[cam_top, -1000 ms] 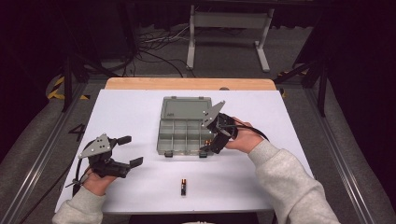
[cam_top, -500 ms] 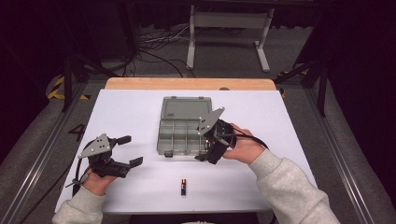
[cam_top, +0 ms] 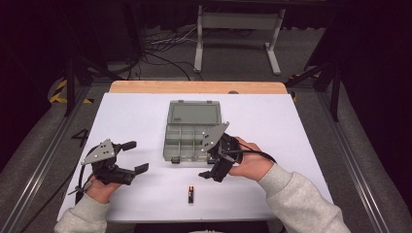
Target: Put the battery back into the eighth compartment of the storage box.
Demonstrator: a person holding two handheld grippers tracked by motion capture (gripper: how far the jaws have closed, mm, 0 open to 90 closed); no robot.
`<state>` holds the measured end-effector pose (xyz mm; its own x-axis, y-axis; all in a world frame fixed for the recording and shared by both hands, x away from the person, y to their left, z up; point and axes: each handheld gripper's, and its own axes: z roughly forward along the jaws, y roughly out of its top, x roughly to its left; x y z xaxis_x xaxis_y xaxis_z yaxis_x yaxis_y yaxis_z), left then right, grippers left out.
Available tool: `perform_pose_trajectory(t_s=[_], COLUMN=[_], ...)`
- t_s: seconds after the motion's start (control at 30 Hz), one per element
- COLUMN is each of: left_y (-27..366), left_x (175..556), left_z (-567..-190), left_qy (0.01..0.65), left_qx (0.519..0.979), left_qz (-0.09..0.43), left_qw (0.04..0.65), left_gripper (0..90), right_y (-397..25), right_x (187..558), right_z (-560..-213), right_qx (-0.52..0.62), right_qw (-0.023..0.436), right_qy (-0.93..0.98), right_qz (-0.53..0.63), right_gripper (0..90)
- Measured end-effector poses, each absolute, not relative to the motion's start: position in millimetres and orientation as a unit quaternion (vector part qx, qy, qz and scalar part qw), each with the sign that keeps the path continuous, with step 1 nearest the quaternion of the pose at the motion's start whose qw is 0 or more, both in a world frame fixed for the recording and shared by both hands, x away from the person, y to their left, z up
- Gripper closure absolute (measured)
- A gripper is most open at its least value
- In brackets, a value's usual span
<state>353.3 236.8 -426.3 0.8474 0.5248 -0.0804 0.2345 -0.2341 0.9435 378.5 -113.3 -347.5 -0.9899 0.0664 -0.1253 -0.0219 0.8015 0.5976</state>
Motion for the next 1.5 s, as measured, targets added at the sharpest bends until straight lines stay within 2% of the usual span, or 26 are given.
perform_pose_trajectory(t_s=[0.83,1.5], left_y=[236.7,236.8], left_x=[352.8,352.5], left_z=[-425.9,-425.8], left_qy=[0.245,0.244], left_qx=[0.774,0.772], left_qz=[0.129,0.131], left_qw=[0.570,0.571], left_gripper=[6.7,6.7], right_y=[-96.1,-83.2], right_x=[359.0,346.9], right_z=[-404.4,-432.9], right_qx=[0.027,0.019], right_qw=[0.027,-0.003], right_qy=[0.957,0.964], right_qz=[0.289,0.267], right_gripper=[2.8,2.8])
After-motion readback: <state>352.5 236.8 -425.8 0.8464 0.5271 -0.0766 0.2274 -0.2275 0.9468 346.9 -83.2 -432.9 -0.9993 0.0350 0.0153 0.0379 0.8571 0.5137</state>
